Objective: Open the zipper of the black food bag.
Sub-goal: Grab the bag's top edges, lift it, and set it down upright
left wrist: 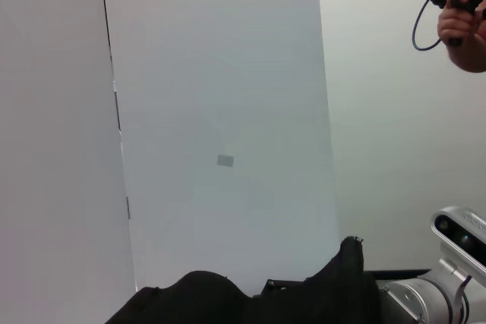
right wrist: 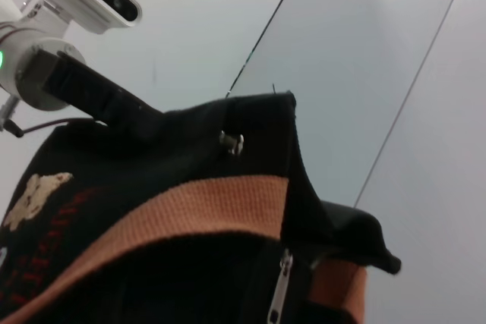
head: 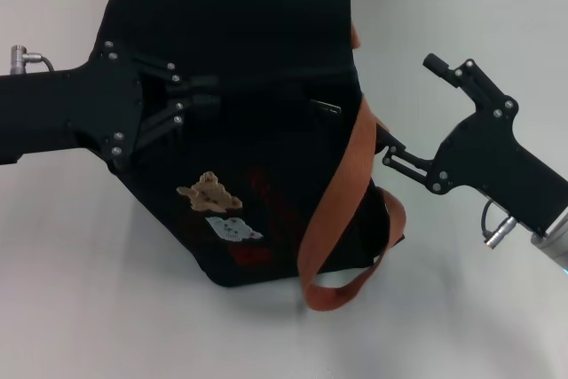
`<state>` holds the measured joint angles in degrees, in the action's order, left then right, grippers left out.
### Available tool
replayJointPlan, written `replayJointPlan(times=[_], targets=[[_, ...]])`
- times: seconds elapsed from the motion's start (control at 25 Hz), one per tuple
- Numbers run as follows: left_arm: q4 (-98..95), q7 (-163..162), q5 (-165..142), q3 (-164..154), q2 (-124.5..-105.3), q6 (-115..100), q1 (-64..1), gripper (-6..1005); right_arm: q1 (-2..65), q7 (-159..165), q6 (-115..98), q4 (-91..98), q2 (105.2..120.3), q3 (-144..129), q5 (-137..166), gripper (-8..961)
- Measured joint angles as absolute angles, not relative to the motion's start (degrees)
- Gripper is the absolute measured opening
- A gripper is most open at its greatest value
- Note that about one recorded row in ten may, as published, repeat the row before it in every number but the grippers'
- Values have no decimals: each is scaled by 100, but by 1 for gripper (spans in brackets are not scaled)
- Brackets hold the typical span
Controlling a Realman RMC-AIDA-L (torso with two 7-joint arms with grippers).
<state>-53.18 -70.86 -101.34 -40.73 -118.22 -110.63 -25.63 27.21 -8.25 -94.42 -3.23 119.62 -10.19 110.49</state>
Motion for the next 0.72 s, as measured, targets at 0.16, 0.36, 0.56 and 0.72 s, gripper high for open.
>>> replayJointPlan(times=[0.16,0.36,0.56,0.72], targets=[[-5334,-7105,-10219,-4165,-11812,-11056,-2601,81,2852,-855,-9416,-372,11961,-1039,11062,830],[-5340,-7099,-10234,-4187,-11824,-11073,-2616,81,2939,-1384,-9263,-617,11968,-1121,11076,831],[-5323,-7096,-10224,-4191,-11827,-11078,-2628,81,2990,-1877,-9068,-852,11976,-1142,11079,831],[-5315,-7086,-10229,-4192,-11828,-11069,-2636,81,3035,-1914,-9061,-894,11979,-1100,11083,830]])
